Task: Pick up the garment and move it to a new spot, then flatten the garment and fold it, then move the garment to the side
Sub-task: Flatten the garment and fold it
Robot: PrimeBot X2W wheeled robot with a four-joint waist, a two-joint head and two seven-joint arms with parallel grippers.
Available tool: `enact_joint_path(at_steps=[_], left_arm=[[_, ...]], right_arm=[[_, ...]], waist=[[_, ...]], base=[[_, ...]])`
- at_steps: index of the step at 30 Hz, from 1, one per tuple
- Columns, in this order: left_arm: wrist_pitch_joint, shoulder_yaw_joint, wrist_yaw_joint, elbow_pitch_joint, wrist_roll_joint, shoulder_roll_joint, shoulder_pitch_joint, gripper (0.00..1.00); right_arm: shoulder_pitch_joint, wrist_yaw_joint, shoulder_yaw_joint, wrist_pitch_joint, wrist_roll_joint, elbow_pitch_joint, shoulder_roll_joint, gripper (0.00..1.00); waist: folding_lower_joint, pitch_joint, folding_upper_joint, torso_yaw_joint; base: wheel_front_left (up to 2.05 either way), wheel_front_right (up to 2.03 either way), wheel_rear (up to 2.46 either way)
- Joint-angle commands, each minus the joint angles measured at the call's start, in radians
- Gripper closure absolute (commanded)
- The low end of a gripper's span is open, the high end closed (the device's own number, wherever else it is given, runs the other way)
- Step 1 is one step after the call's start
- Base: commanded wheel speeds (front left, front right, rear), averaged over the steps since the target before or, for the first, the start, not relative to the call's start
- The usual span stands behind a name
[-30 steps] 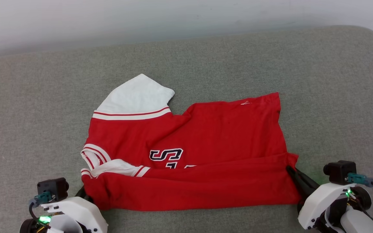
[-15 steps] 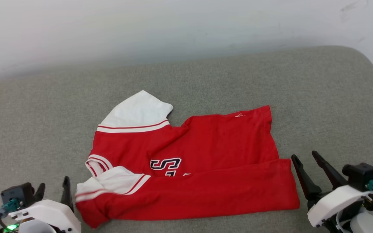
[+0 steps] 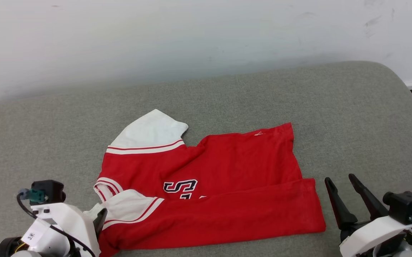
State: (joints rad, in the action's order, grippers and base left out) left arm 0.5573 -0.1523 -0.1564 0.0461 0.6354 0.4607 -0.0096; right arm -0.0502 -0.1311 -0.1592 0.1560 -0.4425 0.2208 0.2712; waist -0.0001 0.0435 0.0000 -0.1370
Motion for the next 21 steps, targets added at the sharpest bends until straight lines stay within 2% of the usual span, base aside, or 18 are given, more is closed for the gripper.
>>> enact_joint_path(at_steps=[1,4,8,18,19,20,21], left_arm=[[0.034,-0.007,-0.008,0.004,0.008,0.009,-0.005,0.00],[0.115,-0.018,-0.042,0.012,-0.001,0.033,0.006,0.00],[0.190,-0.039,-0.072,-0.017,0.016,0.023,0.025,0.00],[0.238,-0.143,-0.020,-0.161,0.048,-0.055,0.020,0.00],[0.233,-0.149,-0.012,-0.174,0.052,-0.063,0.017,0.73],[0.222,-0.152,-0.003,-0.182,0.055,-0.073,0.010,1.00],[0.216,-0.155,0.003,-0.190,0.057,-0.078,0.004,1.00]], right_arm=[[0.012,0.001,0.002,-0.005,0.004,-0.013,-0.010,0.00],[0.013,0.001,0.004,-0.017,0.003,-0.034,-0.021,0.00],[0.006,0.001,0.001,-0.026,-0.008,-0.041,-0.031,0.00],[-0.030,0.001,-0.011,-0.027,-0.055,-0.009,-0.015,0.00],[-0.033,0.001,-0.015,-0.031,-0.064,-0.006,-0.014,0.00],[-0.036,0.001,-0.018,-0.035,-0.065,-0.001,-0.008,0.00],[-0.039,0.001,-0.020,-0.036,-0.070,0.002,-0.002,0.00]], waist=[[0.0001,0.010,0.0000,-0.009],[0.0001,0.028,0.0000,-0.025],[0.0001,0.053,0.0000,-0.040],[0.0001,0.104,0.0000,-0.052],[0.0001,0.107,0.0000,-0.054],[0.0001,0.108,0.0000,-0.053],[0.0001,0.108,0.0000,-0.052]], base=[[0.00,0.00,0.00],[0.00,0.00,0.00],[0.00,0.00,0.00],[0.00,0.00,0.00],[0.00,0.00,0.00],[0.00,0.00,0.00],[0.00,0.00,0.00]])
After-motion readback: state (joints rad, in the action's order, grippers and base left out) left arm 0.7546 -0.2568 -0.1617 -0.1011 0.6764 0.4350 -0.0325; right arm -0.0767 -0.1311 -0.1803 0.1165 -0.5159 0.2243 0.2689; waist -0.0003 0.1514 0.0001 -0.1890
